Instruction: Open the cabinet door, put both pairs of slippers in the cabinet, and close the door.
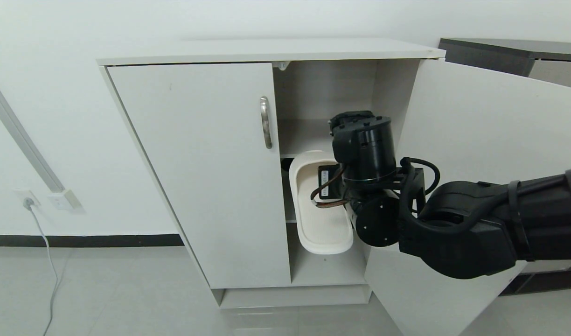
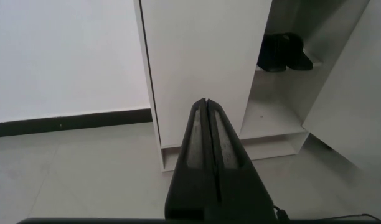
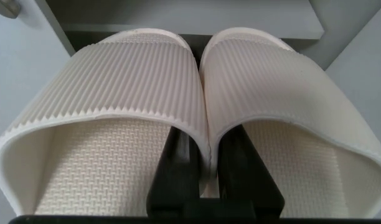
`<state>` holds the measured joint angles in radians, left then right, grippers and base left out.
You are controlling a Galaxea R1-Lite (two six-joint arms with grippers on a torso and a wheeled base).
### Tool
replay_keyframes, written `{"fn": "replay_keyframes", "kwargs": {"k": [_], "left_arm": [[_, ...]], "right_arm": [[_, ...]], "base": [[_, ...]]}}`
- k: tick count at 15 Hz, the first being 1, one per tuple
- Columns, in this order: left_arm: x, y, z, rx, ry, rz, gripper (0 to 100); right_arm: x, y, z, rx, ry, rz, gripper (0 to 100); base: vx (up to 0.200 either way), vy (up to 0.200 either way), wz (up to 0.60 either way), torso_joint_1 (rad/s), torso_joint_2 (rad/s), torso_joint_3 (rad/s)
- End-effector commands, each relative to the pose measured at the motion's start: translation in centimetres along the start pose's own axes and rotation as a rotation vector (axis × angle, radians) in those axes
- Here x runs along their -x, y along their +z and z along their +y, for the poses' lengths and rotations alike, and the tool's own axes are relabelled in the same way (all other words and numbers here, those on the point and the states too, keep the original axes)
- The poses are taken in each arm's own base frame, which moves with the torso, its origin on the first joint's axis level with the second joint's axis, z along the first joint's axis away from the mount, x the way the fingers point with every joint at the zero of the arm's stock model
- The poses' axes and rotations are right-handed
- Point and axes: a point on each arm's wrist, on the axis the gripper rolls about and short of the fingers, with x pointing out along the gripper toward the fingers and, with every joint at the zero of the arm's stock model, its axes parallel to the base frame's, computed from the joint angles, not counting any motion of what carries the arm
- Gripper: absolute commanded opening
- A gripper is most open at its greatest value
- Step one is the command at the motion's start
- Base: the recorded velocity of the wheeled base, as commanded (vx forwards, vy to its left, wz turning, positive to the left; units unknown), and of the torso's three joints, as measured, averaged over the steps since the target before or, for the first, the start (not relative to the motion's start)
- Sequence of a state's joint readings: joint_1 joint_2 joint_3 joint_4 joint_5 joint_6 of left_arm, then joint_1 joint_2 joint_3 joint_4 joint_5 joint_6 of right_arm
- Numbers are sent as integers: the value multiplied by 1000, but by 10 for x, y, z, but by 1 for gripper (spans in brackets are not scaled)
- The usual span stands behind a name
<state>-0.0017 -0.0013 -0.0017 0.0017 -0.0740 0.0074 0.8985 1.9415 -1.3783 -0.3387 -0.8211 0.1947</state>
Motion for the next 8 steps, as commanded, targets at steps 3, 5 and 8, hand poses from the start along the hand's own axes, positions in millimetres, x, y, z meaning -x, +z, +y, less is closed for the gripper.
{"fn": "replay_keyframes", "kwargs": {"k": [3,5,8], "left_arm": [[0,0,0,0,-1,1,0],[0,0,0,0,-1,1,0],[0,0,0,0,-1,1,0]], "right_arm": [[-1,0,1,0,1,-1,0],[-1,0,1,1,0,-2,0],[-1,0,1,1,0,-2,0]], "base": [[0,0,0,0,0,0],[100,0,0,-1,1,1],[200,0,0,-2,2,5]]}}
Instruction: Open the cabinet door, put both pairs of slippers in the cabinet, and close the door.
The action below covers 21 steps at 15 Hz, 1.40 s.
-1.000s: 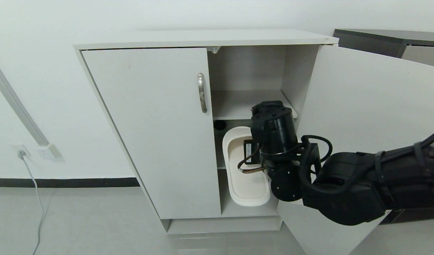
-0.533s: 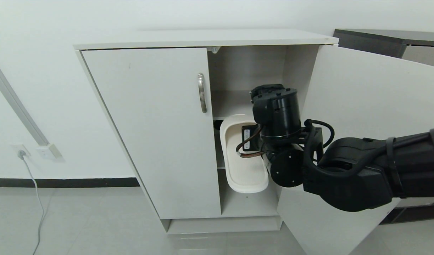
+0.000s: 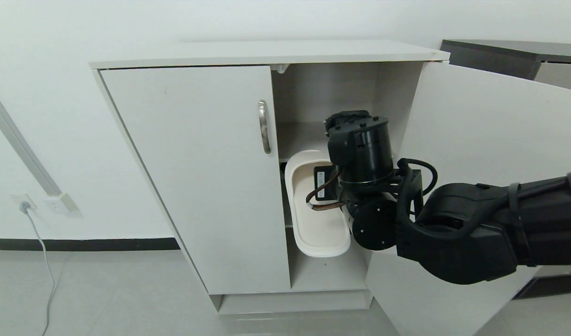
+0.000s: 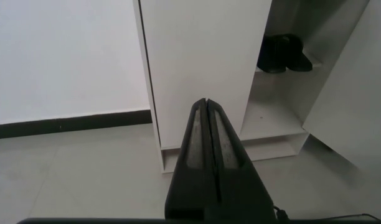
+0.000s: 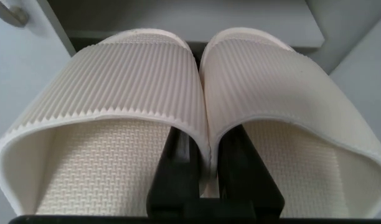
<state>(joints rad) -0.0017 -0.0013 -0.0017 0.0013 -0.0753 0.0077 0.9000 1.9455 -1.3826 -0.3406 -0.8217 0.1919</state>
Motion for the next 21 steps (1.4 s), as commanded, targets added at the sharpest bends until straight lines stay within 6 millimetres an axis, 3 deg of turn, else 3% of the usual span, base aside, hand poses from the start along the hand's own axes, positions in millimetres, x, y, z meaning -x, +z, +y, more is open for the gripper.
{"fn": "replay_keyframes", "kwargs": {"k": [1,5,11,16,21], "left_arm": [[0,0,0,0,0,2,0],[0,0,0,0,2,2,0],[0,0,0,0,0,2,0],[0,0,0,0,0,2,0],[0,0,0,0,0,2,0]], "right_arm": [[-1,-1,0,2,-2,2,0],[2,-2,2,7,4,4,0],[-9,-17,8,46,-4,28,0],[-46,-12,10,46,-45,-14,0],[-79,12,9,20,-60,-18,0]], "base": [[200,0,0,2,2,7],[200,0,0,6,5,1],[0,0,0,0,0,0],[0,0,0,0,0,0],[0,0,0,0,0,0]]}}
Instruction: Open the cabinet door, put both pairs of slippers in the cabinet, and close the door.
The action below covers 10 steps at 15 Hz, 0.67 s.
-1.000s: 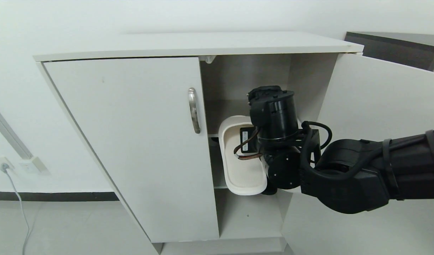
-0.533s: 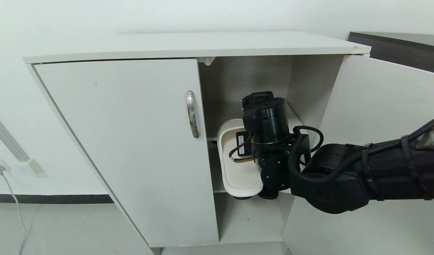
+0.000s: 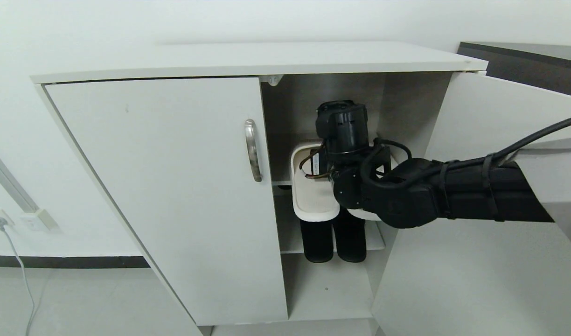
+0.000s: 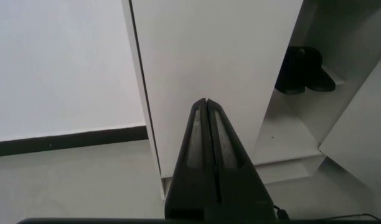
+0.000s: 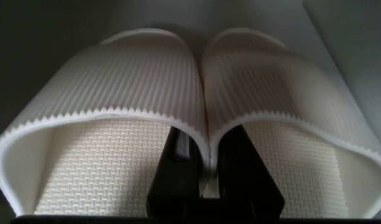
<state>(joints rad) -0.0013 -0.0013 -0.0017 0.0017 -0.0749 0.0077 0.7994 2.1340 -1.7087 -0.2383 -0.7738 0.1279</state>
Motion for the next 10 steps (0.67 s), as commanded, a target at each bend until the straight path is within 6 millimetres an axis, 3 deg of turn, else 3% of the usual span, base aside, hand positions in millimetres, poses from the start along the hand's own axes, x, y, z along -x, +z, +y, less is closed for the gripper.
{"fn": "replay_keyframes", "kwargs": {"k": [1,6,10], "left_arm": [[0,0,0,0,-1,1,0],[0,0,0,2,-1,1,0],[0,0,0,2,1,1,0]], "right_arm": [[-19,3,0,-9,-11,-2,0],[-41,20,-10,-47,-27,-28,0],[-48,15,-11,-24,-22,6,0]], "base": [[0,0,0,0,0,0],[0,0,0,0,0,0],[0,0,0,0,0,0]]}}
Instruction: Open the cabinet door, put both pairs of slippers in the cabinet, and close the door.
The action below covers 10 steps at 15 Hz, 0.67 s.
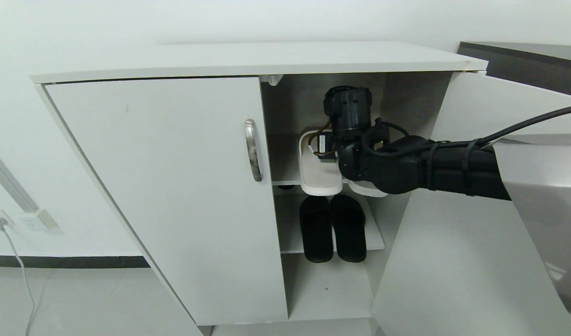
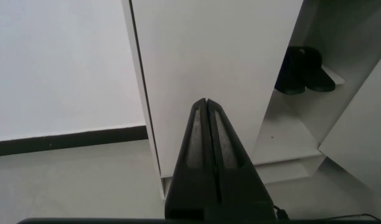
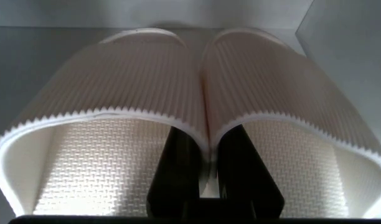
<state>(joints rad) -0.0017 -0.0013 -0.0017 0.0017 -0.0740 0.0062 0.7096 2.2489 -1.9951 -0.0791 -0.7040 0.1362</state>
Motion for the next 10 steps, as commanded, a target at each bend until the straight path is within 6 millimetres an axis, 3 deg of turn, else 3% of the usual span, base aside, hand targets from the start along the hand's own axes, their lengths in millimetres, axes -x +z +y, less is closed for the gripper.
{"fn": "replay_keyframes", "kwargs": {"k": [1,8,9,10], "left_arm": [[0,0,0,0,1,1,0],[0,0,0,2,1,1,0],[0,0,0,2,1,1,0],[0,0,0,2,1,1,0]], "right_arm": [[-5,-7,2,9,-4,11,0],[-11,-15,1,0,-1,35,0],[-11,-15,1,-1,-2,36,100],[-11,-16,2,-2,0,36,100]], "base": [[0,0,0,0,0,0],[0,0,0,0,0,0],[0,0,0,0,0,0],[0,0,0,0,0,0]]}}
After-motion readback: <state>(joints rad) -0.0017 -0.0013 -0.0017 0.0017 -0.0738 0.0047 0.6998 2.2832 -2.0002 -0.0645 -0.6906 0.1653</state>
